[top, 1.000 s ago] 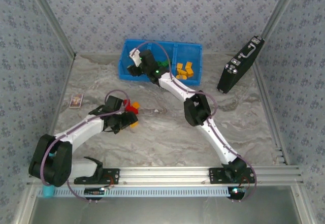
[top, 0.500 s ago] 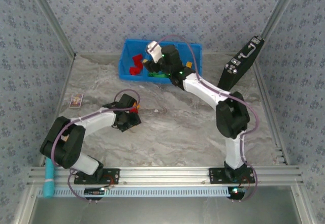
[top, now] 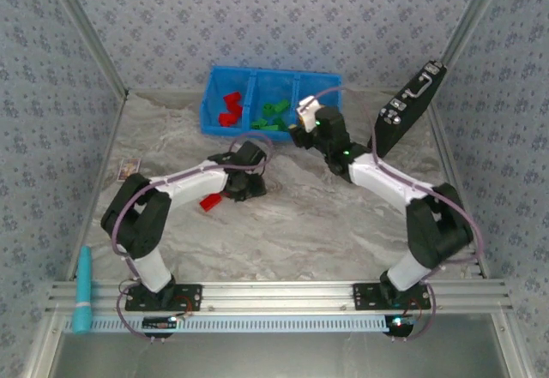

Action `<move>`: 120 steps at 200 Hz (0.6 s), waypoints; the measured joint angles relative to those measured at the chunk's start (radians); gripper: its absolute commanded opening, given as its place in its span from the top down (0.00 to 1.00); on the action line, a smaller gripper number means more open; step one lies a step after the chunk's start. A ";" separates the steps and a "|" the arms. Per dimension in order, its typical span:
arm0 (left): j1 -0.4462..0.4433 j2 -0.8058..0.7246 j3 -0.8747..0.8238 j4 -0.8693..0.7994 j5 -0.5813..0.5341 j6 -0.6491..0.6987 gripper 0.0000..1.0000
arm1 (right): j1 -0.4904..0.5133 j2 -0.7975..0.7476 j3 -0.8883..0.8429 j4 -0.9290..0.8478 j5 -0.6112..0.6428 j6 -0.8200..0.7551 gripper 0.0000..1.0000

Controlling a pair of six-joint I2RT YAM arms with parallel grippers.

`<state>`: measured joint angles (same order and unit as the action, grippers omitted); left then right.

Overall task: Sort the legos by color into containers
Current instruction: Pick up the lego from the center of the table, then place the lego in the container.

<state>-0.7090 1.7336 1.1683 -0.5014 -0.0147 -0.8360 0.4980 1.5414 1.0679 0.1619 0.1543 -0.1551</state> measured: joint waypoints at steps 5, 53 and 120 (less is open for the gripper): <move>-0.008 0.010 0.045 -0.006 -0.002 0.011 0.62 | -0.018 -0.031 -0.026 0.000 -0.003 0.019 0.27; -0.042 0.174 0.500 -0.002 0.001 0.130 0.62 | -0.216 -0.336 -0.249 -0.071 -0.020 0.245 0.30; -0.042 0.662 1.155 -0.033 0.002 0.222 0.59 | -0.223 -0.663 -0.447 -0.306 -0.088 0.421 0.30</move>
<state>-0.7509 2.3955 2.3234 -0.5343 -0.0124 -0.6140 0.2752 0.8783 0.6209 -0.1436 0.0666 0.2657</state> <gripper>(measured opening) 0.440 0.697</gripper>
